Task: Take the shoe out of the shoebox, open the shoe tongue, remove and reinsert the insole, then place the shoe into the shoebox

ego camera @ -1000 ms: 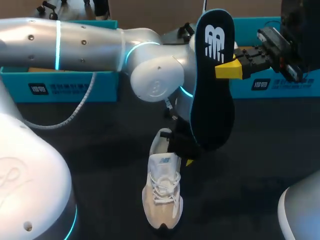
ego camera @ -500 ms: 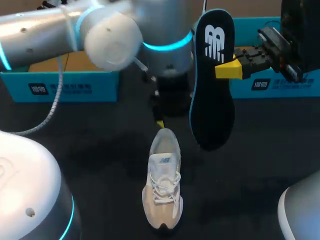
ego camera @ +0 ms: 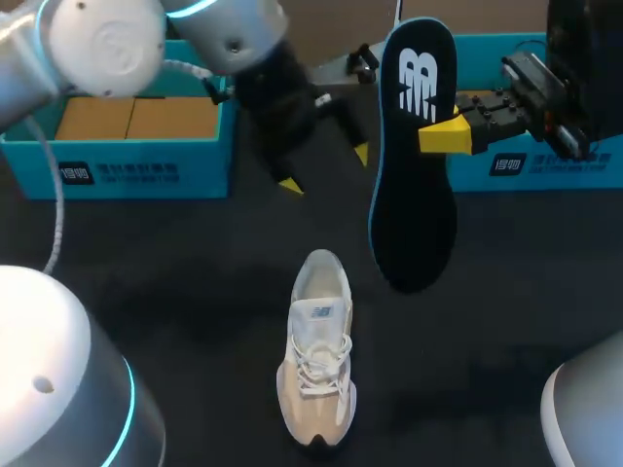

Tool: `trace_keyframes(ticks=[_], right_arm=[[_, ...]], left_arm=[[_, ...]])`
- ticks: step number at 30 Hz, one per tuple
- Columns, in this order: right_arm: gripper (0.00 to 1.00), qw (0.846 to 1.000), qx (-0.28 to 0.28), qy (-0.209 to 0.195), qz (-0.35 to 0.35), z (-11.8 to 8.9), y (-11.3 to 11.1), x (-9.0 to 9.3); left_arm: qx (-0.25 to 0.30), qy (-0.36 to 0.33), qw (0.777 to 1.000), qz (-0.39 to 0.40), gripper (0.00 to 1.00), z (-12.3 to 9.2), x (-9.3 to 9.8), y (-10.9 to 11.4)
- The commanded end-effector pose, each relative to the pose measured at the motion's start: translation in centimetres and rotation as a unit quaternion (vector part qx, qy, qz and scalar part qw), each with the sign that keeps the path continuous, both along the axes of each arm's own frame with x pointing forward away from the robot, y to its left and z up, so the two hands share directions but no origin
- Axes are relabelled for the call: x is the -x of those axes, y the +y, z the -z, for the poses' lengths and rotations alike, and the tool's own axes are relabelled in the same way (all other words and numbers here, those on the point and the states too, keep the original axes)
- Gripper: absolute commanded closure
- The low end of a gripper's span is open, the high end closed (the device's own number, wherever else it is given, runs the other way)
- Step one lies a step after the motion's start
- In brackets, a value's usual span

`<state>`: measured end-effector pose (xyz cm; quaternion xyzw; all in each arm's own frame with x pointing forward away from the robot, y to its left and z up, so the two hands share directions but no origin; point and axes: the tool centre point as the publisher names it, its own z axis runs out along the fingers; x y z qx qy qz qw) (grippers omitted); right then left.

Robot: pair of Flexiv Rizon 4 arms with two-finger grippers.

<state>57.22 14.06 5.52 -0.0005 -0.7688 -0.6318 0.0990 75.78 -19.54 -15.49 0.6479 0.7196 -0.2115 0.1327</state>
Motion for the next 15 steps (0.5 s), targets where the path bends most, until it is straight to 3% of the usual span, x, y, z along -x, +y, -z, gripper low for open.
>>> trace_keyframes(ticks=[1,7,11,15], right_arm=[[1.00,1.000,0.002,0.001,-0.002,-0.1,0.3,-0.2],[1.00,1.000,0.002,0.001,-0.002,-0.1,0.3,-0.2],[1.00,1.000,0.002,0.001,-0.002,-0.1,0.3,-0.2],[1.00,1.000,0.002,0.001,-0.002,-0.1,0.3,-0.2]], left_arm=[[0.279,-0.006,0.959,-0.045,0.00,0.5,0.3,1.2],[0.279,-0.006,0.959,-0.045,0.00,0.5,0.3,1.2],[0.384,-0.014,0.922,-0.050,0.00,-1.3,-0.6,1.1],[0.437,-0.043,0.898,-0.039,0.00,-2.8,-0.7,0.3]])
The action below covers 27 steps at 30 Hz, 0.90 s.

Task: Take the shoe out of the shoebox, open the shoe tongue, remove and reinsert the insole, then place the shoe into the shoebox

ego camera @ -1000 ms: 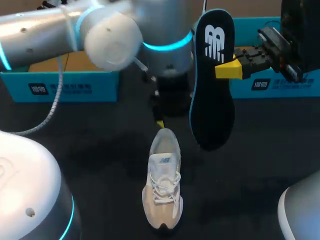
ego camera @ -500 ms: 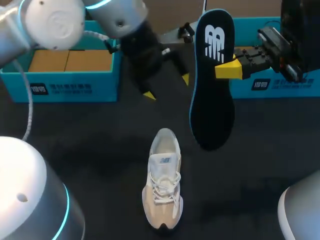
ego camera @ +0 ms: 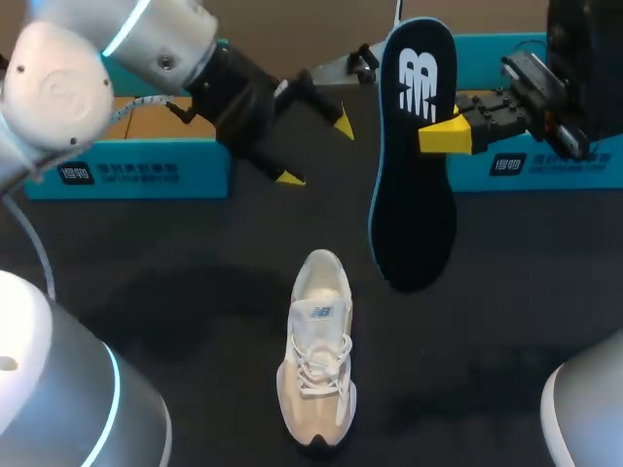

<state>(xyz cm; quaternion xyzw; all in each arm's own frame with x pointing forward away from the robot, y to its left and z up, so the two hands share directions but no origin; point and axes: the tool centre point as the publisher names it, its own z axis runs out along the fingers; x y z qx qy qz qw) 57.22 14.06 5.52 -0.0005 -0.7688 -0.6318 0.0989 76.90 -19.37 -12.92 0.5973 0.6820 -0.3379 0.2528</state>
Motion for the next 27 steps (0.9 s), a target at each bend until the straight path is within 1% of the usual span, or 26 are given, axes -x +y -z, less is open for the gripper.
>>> trace_keyframes(ticks=[1,8,14,15,16,18,19,20,21,22,23,27], right_arm=[[1.00,1.000,0.002,0.001,-0.002,-0.1,0.3,-0.2],[1.00,1.000,0.002,0.001,-0.002,-0.1,0.3,-0.2],[1.00,1.000,0.002,0.001,-0.002,-0.1,0.3,-0.2],[1.00,1.000,-0.030,0.002,-0.009,0.2,0.0,-0.8],[1.00,0.999,-0.046,0.010,-0.011,0.5,-0.2,-1.5],[1.00,0.997,-0.044,0.059,-0.018,1.8,-0.6,-3.1],[1.00,0.996,-0.055,0.072,-0.023,2.3,-0.7,-4.0],[1.00,0.992,-0.078,0.091,-0.030,2.8,-0.8,-4.7],[1.00,0.990,-0.085,0.111,-0.037,3.3,-0.8,-5.5],[1.00,0.988,-0.085,0.121,-0.036,3.7,-0.9,-6.3],[1.00,0.985,-0.090,0.140,-0.042,4.1,-0.9,-7.0],[1.00,0.981,-0.080,0.173,-0.031,4.9,-1.5,-9.4]], left_arm=[[0.272,-0.053,0.961,-0.024,0.00,-0.5,0.5,0.0],[0.323,-0.075,0.943,-0.014,0.00,-2.2,0.4,0.0],[0.341,-0.085,0.936,-0.007,0.00,-3.2,0.6,-0.1],[0.345,-0.084,0.935,-0.006,0.00,-3.3,0.6,0.0],[0.347,-0.085,0.934,-0.007,0.00,-3.4,0.6,0.1],[0.352,-0.086,0.932,-0.007,0.00,-3.5,0.6,0.3],[0.358,-0.086,0.930,-0.010,0.00,-3.6,0.5,0.4],[0.361,-0.087,0.929,-0.007,0.00,-3.6,0.5,0.5],[0.364,-0.092,0.927,-0.010,0.00,-3.7,0.5,0.7],[0.367,-0.091,0.926,-0.009,0.00,-3.8,0.5,0.8],[0.369,-0.093,0.925,-0.009,0.00,-3.8,0.5,0.9],[0.374,-0.102,0.922,-0.014,0.00,-4.3,0.3,1.3]])
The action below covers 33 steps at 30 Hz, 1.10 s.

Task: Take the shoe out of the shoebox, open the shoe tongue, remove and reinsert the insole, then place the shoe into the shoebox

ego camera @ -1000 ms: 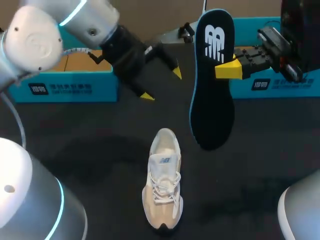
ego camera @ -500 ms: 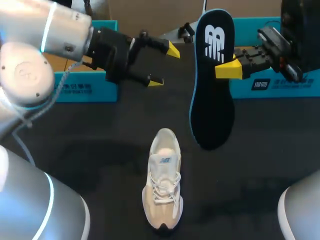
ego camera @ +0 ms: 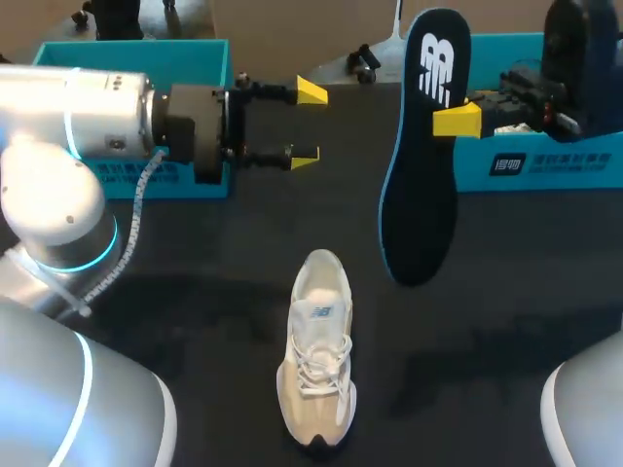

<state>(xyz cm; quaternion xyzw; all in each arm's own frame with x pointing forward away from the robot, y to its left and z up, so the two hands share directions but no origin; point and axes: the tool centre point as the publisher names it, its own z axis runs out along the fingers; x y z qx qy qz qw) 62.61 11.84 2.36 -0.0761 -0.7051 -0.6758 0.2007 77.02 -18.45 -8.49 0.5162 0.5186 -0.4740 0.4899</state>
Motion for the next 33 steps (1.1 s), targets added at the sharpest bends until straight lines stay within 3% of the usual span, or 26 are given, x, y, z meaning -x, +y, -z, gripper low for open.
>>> trace_keyframes(ticks=[1,3,20,26,33], right_arm=[[1.00,0.998,-0.009,0.054,-0.022,2.0,0.4,-4.6],[1.00,0.996,-0.024,0.088,-0.008,2.4,-0.1,-5.3],[1.00,0.996,-0.024,0.088,-0.008,2.4,-0.1,-5.3],[1.00,0.989,-0.009,0.148,-0.025,2.9,-1.4,-10.6],[1.00,0.976,0.023,0.216,-0.007,4.6,-2.9,-14.0]], left_arm=[[0.069,-0.006,0.998,-0.007,0.00,0.0,0.4,0.5],[0.053,-0.004,0.999,-0.005,0.00,-0.3,0.3,0.5],[0.053,-0.004,0.999,-0.005,0.00,-0.3,0.3,0.5],[0.053,-0.004,0.999,-0.005,0.00,-0.3,0.3,0.5],[0.053,-0.004,0.999,-0.005,0.00,-0.3,0.3,0.5]])
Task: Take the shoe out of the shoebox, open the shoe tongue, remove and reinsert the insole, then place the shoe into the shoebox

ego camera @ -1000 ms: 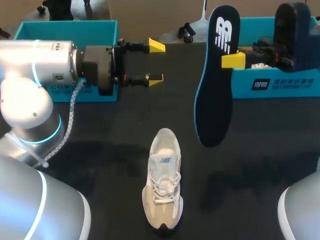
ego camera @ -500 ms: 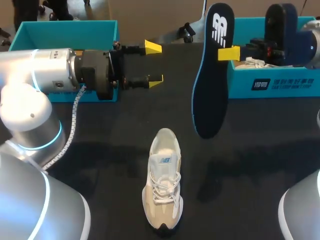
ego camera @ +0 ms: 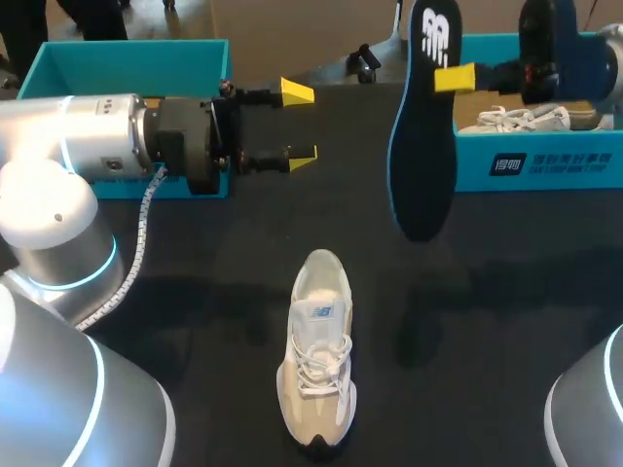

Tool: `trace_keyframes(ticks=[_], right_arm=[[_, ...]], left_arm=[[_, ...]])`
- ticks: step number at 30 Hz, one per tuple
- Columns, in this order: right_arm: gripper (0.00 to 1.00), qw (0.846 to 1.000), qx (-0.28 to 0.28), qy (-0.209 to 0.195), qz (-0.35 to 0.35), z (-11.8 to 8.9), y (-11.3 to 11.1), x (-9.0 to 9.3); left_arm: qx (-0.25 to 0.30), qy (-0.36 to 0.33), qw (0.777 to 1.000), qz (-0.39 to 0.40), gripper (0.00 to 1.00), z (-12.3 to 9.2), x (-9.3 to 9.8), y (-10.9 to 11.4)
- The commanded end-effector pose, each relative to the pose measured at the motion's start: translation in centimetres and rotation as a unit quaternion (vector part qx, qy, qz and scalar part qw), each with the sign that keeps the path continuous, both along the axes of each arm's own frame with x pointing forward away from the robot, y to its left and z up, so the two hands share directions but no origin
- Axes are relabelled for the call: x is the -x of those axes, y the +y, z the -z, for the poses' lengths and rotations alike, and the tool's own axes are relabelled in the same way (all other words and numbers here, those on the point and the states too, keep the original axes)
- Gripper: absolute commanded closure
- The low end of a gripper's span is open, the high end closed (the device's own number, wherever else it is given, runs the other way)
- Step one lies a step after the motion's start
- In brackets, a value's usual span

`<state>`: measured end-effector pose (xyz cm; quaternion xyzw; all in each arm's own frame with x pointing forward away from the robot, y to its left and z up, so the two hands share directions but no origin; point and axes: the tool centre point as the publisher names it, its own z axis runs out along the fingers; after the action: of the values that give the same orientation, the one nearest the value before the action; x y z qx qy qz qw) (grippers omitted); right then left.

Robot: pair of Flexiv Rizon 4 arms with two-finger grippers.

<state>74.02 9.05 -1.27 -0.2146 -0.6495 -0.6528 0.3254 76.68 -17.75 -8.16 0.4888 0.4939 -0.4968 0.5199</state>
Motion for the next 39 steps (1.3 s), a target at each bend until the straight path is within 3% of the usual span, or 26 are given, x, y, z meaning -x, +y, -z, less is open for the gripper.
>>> trace_keyframes(ticks=[1,15,22,31,39], right_arm=[[1.00,0.998,0.036,0.038,-0.024,1.4,-0.3,-2.9],[1.00,0.998,0.036,0.038,-0.024,1.4,-0.3,-2.9],[1.00,0.992,0.052,0.108,-0.047,3.5,0.7,-6.6],[1.00,0.983,0.071,0.167,-0.037,5.1,0.5,-9.2],[1.00,0.983,0.071,0.167,-0.037,5.1,0.5,-9.2]], left_arm=[[0.001,-0.001,1.000,-0.001,0.00,0.1,0.0,-0.2],[0.001,-0.001,1.000,-0.001,0.00,0.1,0.0,-0.2],[0.001,-0.001,1.000,-0.001,0.00,0.1,0.0,-0.2],[0.001,-0.001,1.000,-0.001,0.00,0.1,0.0,-0.2],[0.001,-0.001,1.000,-0.001,0.00,0.1,0.0,-0.2]])
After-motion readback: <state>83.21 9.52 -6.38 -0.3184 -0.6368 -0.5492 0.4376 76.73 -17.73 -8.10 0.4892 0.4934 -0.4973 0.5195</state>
